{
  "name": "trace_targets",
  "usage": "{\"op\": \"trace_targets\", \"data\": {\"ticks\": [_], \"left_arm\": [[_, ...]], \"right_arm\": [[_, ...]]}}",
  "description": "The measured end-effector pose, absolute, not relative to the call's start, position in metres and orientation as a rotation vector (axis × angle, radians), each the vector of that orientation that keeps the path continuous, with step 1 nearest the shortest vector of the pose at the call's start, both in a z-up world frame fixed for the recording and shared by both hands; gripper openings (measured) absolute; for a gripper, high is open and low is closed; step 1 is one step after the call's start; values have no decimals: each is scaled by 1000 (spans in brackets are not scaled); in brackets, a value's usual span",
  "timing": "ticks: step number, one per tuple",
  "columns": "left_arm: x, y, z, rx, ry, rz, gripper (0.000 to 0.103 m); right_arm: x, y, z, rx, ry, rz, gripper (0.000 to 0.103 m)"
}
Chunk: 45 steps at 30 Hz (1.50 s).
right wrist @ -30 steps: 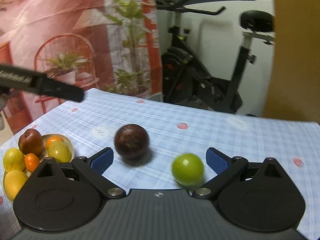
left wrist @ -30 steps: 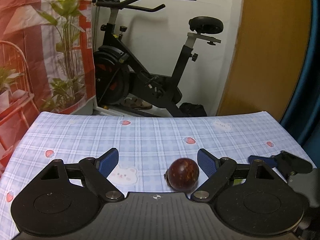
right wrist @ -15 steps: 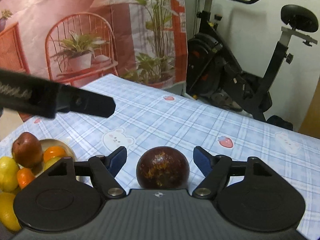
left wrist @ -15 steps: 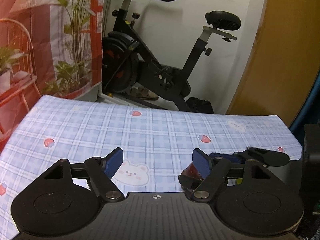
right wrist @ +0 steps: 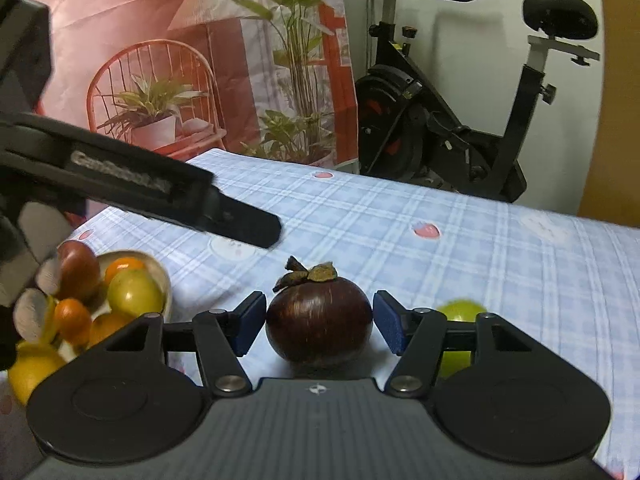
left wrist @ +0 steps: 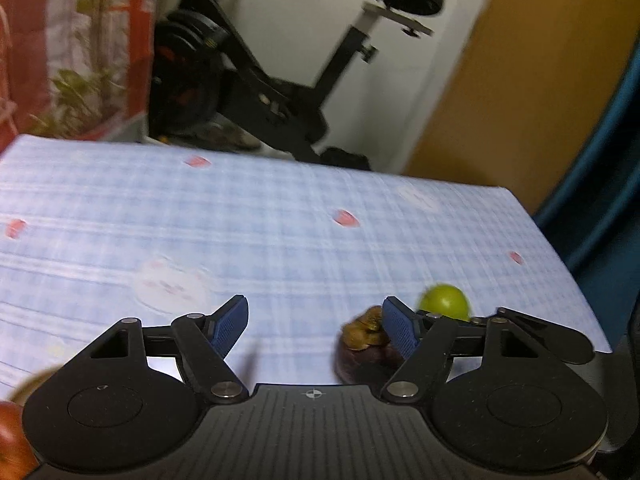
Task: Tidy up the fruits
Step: 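Move the left tool to the dark purple mangosteen and close its fingers, then lift and carry the mangosteen with the left tool over the plate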
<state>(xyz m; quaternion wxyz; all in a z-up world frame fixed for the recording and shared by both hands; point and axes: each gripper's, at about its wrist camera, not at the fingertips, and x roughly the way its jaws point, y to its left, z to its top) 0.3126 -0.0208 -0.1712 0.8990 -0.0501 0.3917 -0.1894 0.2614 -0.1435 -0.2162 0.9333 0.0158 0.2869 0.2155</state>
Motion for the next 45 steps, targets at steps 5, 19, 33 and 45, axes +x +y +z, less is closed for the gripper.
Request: {"op": "trace_targets", "data": {"ticks": [5, 19, 33, 45], "left_arm": [[306, -32, -177, -105, 825, -472, 76], [305, -49, -200, -48, 894, -554, 62], [304, -48, -202, -68, 886, -555, 62], [273, -46, -195, -38, 892, -561, 62]], "right_arm": [[251, -147, -219, 32, 573, 441, 62], [243, -147, -222, 30, 549, 437, 62], [255, -137, -234, 38, 616, 411, 64], [229, -139, -227, 102, 610, 399, 64]]}}
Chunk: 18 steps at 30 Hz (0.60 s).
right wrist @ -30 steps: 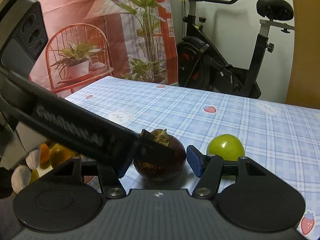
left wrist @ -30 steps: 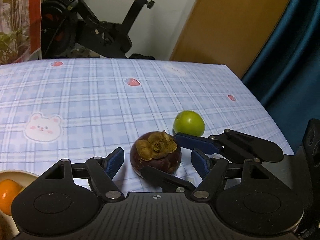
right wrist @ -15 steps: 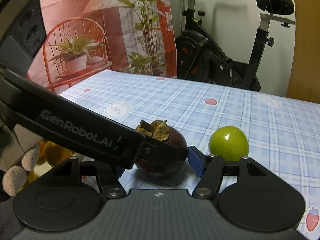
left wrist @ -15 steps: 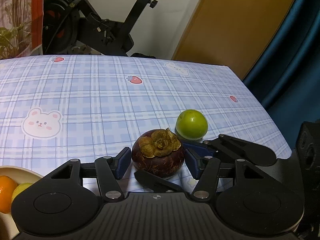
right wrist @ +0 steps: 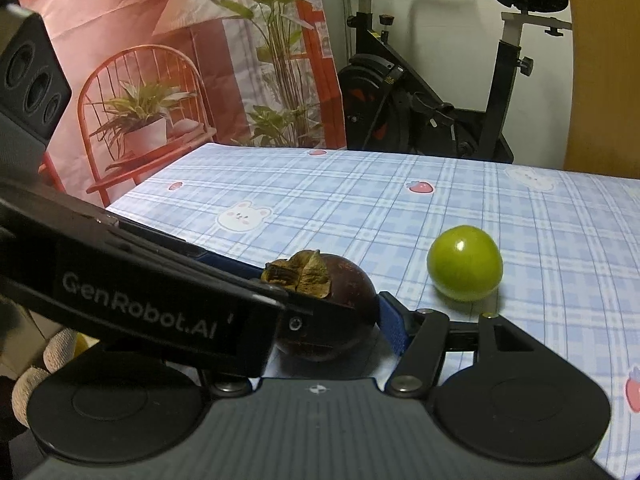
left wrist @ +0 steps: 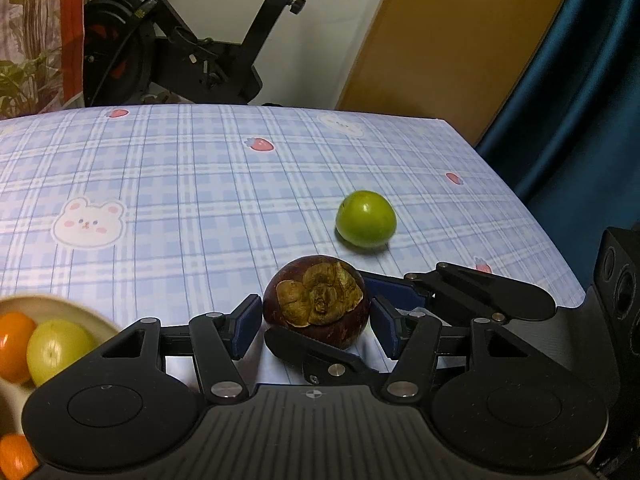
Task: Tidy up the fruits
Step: 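Lift and carry the mangosteen with the left tool over the plate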
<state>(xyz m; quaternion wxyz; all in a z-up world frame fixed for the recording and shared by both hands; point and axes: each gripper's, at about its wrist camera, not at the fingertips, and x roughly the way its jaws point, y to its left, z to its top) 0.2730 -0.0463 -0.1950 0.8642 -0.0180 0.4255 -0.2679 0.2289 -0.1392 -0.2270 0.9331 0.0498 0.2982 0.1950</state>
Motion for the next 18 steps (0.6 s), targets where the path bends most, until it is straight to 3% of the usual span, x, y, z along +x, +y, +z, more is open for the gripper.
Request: {"op": "trace_targets", "data": {"ticks": [18], "left_arm": [[215, -39, -196, -91, 885, -548, 62]], "right_arm": [[171, -134, -219, 97, 612, 401, 64]]}}
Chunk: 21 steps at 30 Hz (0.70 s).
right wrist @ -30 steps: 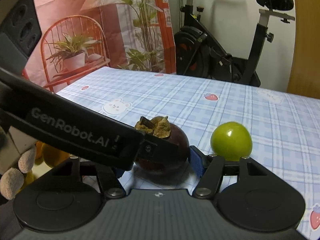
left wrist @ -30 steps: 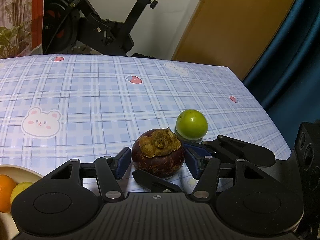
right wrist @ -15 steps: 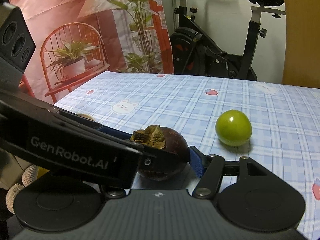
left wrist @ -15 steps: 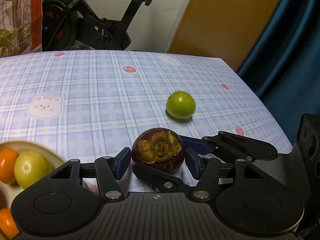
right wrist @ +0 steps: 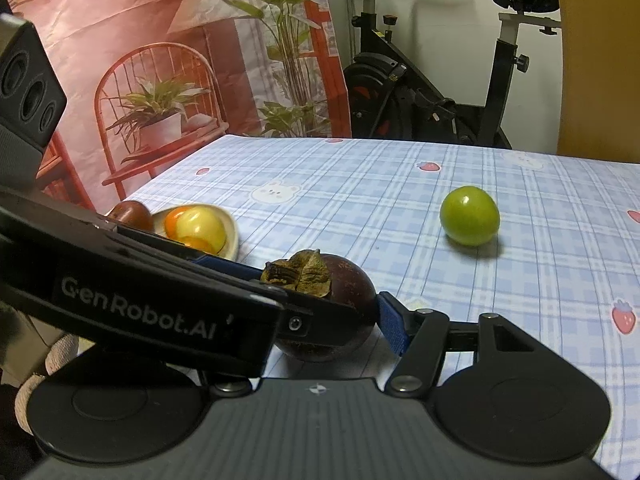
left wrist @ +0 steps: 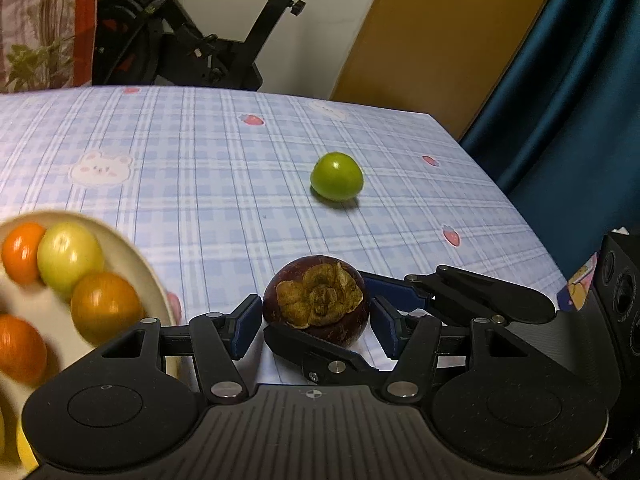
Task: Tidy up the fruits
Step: 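Lift and carry the mangosteen with the left tool over the plate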
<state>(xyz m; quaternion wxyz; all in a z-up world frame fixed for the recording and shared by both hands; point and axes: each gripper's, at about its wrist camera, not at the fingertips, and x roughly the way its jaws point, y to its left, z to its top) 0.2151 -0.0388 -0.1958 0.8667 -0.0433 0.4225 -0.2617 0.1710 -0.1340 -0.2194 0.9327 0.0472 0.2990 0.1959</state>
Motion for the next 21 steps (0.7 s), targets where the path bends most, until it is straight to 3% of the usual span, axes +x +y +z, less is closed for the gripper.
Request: {"op": "trace_targets", "data": {"ticks": [21], "left_arm": [[170, -12, -209, -169, 871, -506, 62]], "right_arm": [[134, -110, -225, 3, 624, 463, 64]]}}
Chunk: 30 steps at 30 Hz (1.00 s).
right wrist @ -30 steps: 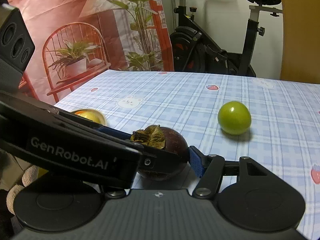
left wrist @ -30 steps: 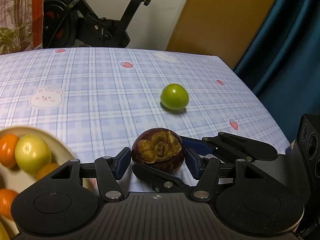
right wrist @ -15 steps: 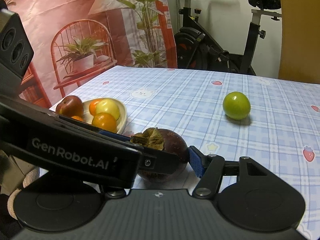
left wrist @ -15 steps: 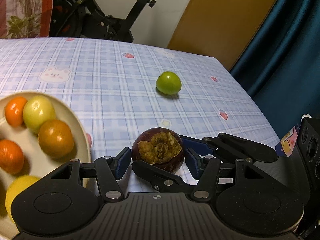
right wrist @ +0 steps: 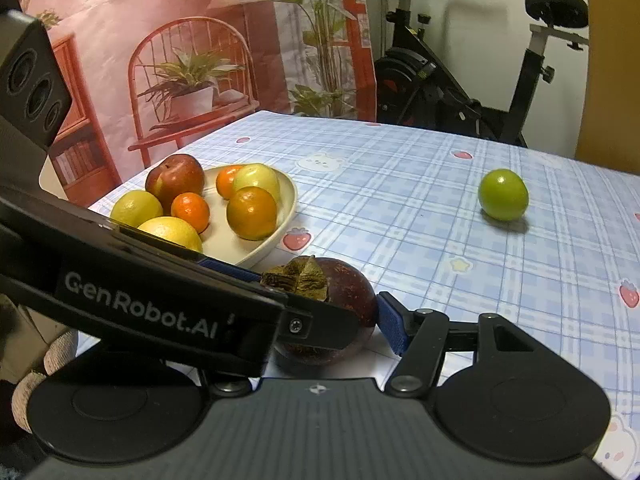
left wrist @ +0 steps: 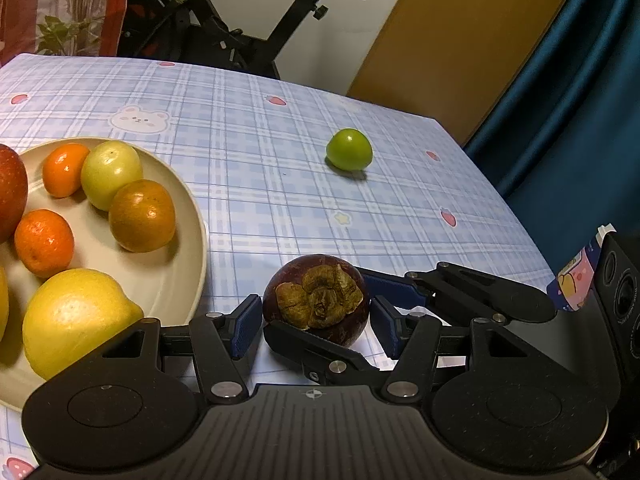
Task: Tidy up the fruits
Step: 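Lift and carry the mangosteen with the left tool over the plate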
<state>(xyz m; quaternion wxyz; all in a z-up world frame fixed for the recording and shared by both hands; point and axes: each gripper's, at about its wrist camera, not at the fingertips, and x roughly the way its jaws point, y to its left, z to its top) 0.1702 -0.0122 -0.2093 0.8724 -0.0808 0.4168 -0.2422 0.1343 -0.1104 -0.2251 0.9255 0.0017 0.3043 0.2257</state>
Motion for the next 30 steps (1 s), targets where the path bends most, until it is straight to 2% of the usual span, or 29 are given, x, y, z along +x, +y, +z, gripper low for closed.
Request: {"op": "trace_targets", "data": {"ticks": [11, 17, 30], "left_arm": [[165, -9, -211, -191, 842, -497, 62], [157, 0, -194, -205, 774, -476, 61], [178, 64, -159, -283, 659, -324, 61]], "right_arm": [[135, -111, -227, 2, 612, 470, 64], [136, -109, -216, 7, 583, 484, 64], [181, -45, -177, -88, 494, 637, 64]]}}
